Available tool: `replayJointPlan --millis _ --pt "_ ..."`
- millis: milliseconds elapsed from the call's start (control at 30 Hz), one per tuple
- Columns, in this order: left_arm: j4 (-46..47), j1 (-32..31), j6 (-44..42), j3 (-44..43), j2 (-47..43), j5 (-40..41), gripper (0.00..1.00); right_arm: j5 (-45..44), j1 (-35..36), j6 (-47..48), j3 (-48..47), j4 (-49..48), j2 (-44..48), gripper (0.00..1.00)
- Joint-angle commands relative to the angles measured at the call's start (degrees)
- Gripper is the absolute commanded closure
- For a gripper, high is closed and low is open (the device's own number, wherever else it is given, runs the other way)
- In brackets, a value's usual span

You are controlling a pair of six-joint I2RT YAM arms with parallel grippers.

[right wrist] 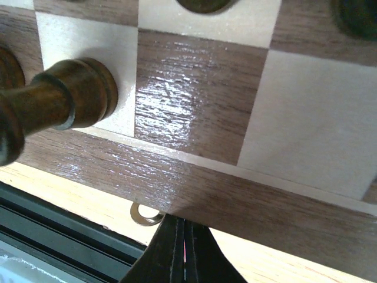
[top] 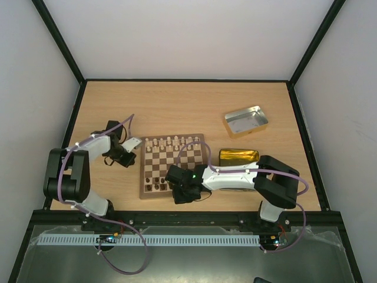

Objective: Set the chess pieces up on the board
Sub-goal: Move the chessboard to the center of the board.

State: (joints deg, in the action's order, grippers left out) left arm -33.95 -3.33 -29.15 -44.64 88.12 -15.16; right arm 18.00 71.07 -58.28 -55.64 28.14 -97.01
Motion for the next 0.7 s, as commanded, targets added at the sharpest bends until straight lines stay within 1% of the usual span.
replayJointPlan --millis 0,300,667 --pt "1.3 -0.2 1.6 -1.4 2.0 -2.5 0.93 -2.9 -0.9 0.8 -1.5 1.3 -0.2 0.98" --pt "1.1 -0.6 3.9 -4.4 5.0 -5.4 0.93 -2.7 -1.1 1.5 -1.9 1.3 -0.8 0.98" --pt "2.1 -3.4 6.4 -6.9 7.3 -5.8 0.93 -2.4 -1.4 2.5 -2.7 1.3 -1.9 0.98"
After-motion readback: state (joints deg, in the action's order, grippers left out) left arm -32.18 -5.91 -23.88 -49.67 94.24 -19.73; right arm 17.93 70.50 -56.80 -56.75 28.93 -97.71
